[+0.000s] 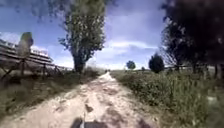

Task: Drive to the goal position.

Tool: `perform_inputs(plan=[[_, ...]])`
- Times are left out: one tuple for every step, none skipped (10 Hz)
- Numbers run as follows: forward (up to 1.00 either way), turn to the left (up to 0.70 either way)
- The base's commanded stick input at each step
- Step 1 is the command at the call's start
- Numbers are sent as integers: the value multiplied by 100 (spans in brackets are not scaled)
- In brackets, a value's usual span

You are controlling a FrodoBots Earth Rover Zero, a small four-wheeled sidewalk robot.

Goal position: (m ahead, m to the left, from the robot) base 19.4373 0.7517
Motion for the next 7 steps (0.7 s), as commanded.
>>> perform_inputs(plan=[[100, 0], [100, -2], [100, -38], [100, -40], [100, -40], [100, -9], [100, -35]])
